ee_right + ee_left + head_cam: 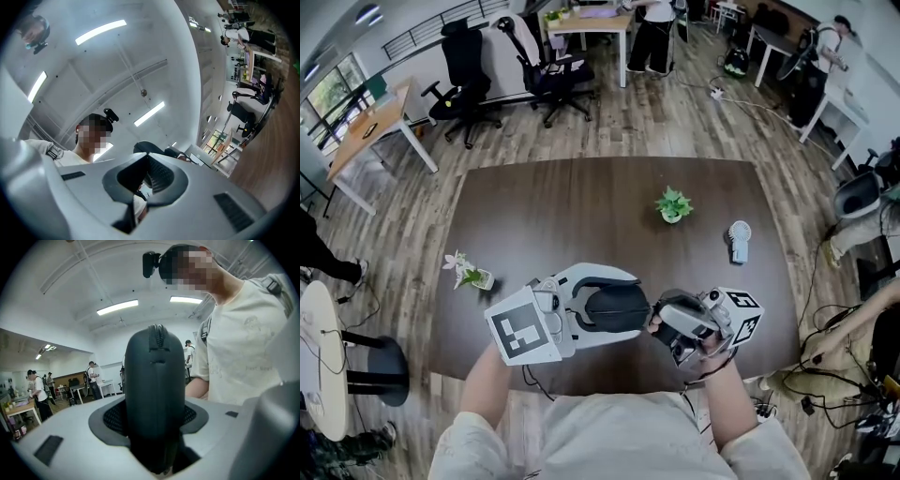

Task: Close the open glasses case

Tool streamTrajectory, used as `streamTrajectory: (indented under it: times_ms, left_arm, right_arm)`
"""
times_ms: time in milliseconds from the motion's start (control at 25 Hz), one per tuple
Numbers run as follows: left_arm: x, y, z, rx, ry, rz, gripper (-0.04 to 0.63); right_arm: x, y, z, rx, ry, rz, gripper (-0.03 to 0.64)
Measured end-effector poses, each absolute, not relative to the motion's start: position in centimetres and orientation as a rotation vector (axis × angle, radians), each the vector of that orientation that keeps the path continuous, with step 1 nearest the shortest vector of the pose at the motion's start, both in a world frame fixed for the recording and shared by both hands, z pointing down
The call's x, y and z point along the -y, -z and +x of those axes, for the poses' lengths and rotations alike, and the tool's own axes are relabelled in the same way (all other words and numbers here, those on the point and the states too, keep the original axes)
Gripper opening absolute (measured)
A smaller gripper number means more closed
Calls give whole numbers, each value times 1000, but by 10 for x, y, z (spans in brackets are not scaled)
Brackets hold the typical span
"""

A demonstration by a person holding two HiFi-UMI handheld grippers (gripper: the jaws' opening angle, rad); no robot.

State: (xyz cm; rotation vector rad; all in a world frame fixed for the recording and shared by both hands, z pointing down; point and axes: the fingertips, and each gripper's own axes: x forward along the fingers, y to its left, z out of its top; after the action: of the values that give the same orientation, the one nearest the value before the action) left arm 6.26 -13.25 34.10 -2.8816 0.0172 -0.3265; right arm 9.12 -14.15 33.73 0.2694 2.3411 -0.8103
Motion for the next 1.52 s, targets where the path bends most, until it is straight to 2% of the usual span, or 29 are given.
streamTrajectory:
  times_ms: [560,1520]
  left_arm:
    - [158,-418,71,-147,714,-2698,256]
    - [198,-488,46,-314,1243,-2455,255]
  right_arm:
    - [140,-346,108,-2440,744,143,5]
    - [161,-388,80,-2652,779,-175,6]
